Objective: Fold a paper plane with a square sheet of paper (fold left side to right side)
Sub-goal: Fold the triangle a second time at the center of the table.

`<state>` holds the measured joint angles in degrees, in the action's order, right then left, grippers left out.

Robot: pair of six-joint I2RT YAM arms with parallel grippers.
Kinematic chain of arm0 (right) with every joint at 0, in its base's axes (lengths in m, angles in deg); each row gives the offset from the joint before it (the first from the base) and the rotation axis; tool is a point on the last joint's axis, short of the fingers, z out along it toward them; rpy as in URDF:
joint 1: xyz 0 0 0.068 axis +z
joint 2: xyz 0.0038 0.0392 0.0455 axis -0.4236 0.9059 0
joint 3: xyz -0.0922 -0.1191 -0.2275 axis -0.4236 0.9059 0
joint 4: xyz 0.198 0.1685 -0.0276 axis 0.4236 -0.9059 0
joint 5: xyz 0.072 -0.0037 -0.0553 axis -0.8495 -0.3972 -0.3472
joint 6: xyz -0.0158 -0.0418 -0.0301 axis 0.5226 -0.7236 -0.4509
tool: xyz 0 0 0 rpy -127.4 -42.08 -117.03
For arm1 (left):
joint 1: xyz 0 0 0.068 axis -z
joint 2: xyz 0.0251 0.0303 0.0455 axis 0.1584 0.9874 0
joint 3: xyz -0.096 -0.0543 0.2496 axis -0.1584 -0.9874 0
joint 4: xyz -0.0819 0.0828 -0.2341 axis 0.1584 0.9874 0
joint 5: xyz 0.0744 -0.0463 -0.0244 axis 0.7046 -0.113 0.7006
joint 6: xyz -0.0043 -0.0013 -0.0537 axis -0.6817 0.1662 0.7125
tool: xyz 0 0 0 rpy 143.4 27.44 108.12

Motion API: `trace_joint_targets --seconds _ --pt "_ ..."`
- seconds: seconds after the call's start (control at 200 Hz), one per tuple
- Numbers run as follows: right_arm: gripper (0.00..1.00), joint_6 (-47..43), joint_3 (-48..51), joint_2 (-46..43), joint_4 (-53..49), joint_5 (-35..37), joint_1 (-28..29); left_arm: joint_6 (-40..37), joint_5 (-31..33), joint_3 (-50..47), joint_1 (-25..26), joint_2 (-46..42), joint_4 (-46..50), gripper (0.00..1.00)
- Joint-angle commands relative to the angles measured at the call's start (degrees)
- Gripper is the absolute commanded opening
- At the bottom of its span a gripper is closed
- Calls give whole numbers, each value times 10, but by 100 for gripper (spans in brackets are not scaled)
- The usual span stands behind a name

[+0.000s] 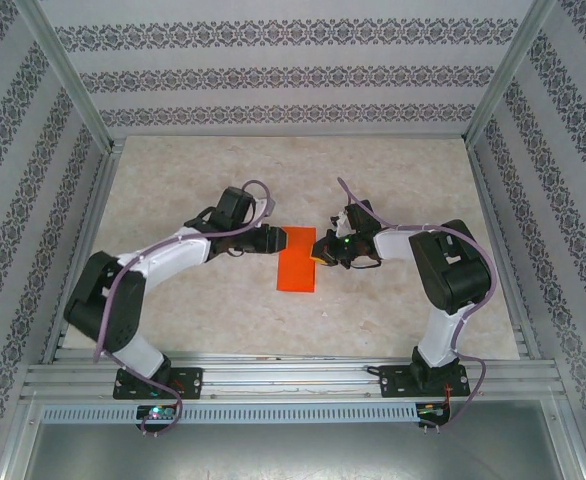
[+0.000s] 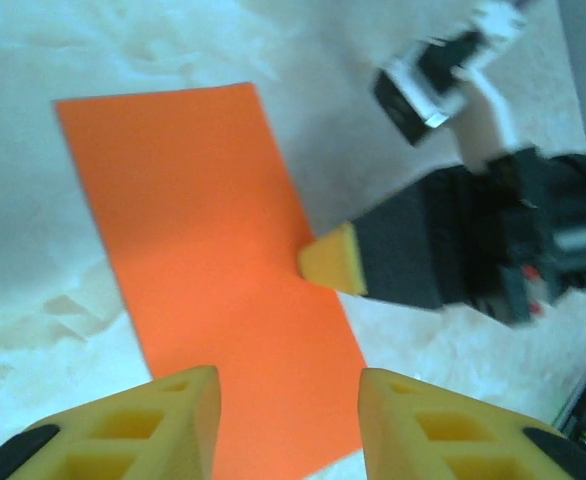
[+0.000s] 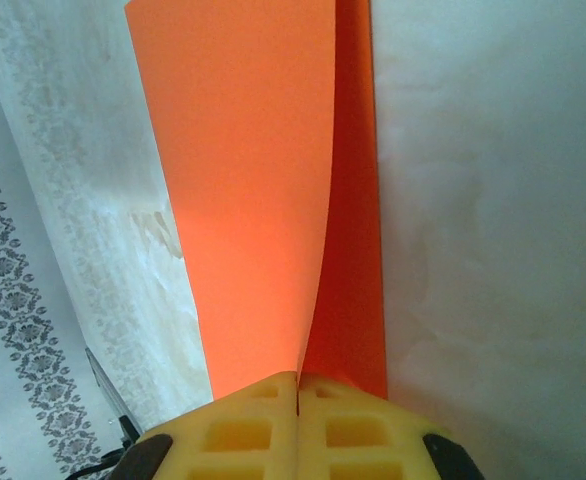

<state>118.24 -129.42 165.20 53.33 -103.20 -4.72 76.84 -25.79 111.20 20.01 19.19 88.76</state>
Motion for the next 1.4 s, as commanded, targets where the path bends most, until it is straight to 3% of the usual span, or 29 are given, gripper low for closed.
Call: trace_joint_targets --seconds 0.0,0.21,0.37,0.64,0.919,1.149,1.394 --pt "0 11 0 -21 -12 -17 -6 -104 36 -23 56 -35 40 47" --pt "0 12 -2 -24 -18 -11 -7 -184 155 3 193 -28 96 59" --pt "0 12 -6 -20 -18 -11 -7 -209 267 53 258 25 135 63" --pt "0 10 -5 -19 -18 -11 -7 -247 391 108 304 113 155 68" --pt "0 9 -3 -17 -18 -10 -7 -265 461 145 319 169 171 68" --pt "0 8 -5 -16 -18 -9 -7 -258 472 144 319 171 174 48" --pt "1 2 -13 -19 -27 -9 -9 -246 458 142 319 157 171 15"
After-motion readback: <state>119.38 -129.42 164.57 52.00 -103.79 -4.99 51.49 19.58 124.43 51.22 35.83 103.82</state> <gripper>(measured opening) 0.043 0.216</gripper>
